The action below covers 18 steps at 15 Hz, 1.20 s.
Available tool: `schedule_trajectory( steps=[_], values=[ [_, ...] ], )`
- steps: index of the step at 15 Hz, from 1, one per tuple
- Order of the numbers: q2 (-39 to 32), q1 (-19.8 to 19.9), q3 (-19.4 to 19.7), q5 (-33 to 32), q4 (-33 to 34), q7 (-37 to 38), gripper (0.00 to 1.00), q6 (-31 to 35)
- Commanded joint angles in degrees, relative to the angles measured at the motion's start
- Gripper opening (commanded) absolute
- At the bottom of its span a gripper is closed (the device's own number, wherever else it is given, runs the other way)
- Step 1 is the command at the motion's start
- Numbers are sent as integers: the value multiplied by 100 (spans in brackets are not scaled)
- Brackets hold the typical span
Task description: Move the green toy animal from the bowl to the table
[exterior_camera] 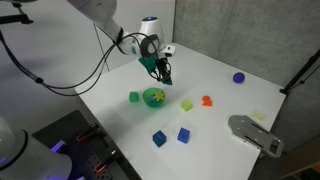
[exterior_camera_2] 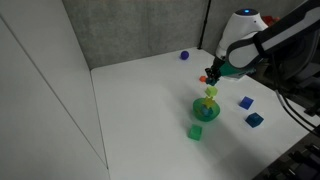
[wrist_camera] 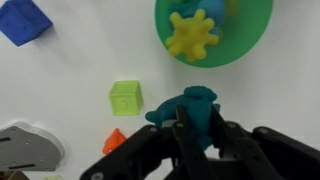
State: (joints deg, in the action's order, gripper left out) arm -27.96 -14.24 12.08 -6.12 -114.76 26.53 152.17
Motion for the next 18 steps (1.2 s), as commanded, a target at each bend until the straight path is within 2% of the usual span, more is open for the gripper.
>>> schedule_trajectory(
  steps=[1,8,13,18],
  values=[
    [99,152,436,-599,-259,104,9,-6],
    [-3,412,1355,-1772,-844,202,8,68],
    [-367,485,1956,-2532,-1012,528,8,165],
    [-908,373,2316,-2740,-879,964,8,541]
  ],
)
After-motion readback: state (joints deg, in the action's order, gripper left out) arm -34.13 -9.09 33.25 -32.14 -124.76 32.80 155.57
